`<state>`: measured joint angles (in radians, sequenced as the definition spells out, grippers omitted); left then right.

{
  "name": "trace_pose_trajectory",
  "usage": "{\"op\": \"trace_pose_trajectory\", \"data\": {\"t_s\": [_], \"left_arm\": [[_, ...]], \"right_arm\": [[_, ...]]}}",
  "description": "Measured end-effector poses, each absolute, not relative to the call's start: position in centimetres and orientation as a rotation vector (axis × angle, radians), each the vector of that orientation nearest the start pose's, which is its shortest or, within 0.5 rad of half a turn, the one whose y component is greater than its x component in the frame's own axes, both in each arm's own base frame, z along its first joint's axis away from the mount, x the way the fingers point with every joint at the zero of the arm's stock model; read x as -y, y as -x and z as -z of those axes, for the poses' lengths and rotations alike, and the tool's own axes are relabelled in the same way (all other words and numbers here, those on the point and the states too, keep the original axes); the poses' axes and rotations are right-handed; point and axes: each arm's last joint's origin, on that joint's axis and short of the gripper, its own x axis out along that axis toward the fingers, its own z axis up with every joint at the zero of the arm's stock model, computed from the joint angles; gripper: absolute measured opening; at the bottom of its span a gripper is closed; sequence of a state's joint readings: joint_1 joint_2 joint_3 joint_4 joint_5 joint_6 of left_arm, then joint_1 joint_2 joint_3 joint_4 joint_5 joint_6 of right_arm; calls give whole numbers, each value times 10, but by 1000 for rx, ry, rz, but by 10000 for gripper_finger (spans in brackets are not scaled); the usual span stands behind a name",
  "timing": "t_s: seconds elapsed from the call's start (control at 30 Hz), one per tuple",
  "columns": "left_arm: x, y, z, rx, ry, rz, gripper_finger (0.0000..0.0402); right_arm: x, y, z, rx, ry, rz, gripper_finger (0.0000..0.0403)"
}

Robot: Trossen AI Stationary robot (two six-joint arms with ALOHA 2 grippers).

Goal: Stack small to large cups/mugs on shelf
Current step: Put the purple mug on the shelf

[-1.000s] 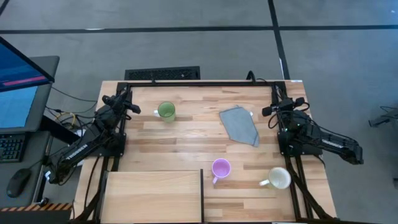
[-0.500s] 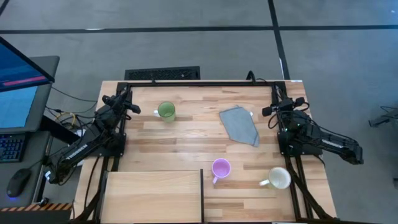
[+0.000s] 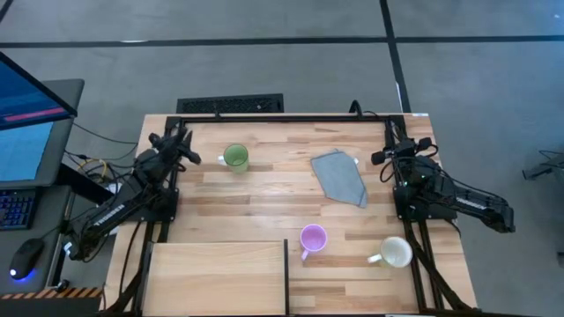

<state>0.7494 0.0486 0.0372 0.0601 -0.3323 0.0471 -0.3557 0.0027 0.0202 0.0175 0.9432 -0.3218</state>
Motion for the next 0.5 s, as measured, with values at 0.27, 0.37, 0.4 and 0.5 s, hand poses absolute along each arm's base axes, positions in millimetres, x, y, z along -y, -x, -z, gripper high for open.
{"op": "trace_pose_trajectory", "data": {"t_s": [0.27,0.37,0.4,0.5], "left_arm": [[-67,-68,-198,199,-160,-847,78],[-67,-69,-195,171,-151,-845,78],[-67,-69,-194,160,-152,-842,78],[-67,-69,-196,115,-152,-826,78]], "right_arm": [[51,-71,-173,-66,143,1297,182],[51,-72,-173,-60,143,1264,182],[51,-73,-173,-60,149,1244,182],[50,-73,-179,-38,151,1176,182]]}}
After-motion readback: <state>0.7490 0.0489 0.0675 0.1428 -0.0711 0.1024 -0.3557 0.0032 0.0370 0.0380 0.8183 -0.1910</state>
